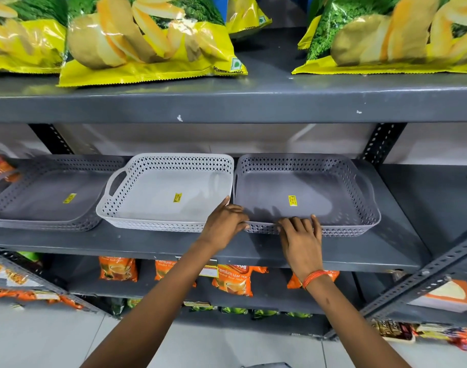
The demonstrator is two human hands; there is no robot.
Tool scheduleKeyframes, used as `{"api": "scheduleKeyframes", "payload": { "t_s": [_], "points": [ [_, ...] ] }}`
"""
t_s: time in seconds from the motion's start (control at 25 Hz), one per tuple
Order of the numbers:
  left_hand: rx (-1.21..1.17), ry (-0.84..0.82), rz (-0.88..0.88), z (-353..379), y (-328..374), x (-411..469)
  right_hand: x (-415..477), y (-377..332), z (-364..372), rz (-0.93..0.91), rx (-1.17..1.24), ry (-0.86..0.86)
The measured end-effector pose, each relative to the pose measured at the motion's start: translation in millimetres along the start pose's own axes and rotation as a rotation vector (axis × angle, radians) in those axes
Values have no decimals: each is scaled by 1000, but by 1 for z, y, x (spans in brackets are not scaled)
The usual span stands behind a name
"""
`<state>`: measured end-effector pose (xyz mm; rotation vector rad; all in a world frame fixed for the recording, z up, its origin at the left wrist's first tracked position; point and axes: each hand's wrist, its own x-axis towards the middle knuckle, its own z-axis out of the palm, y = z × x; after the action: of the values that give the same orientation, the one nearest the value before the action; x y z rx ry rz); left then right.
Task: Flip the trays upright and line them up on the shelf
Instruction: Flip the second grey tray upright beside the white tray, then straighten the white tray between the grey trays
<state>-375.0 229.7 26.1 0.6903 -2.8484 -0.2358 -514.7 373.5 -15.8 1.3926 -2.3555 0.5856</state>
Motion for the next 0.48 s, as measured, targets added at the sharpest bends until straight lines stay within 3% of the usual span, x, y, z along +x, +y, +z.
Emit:
{"api": "scheduleKeyframes", "payload": {
  "t_s": [0.32, 0.48],
  "points": [
    [-126, 22, -12, -10, 1, -1, 14, -16, -25, 67, 50, -155],
    [-239, 190, -82, -28, -26, -10, 49, -53, -30, 119, 274, -258]
  ]
}}
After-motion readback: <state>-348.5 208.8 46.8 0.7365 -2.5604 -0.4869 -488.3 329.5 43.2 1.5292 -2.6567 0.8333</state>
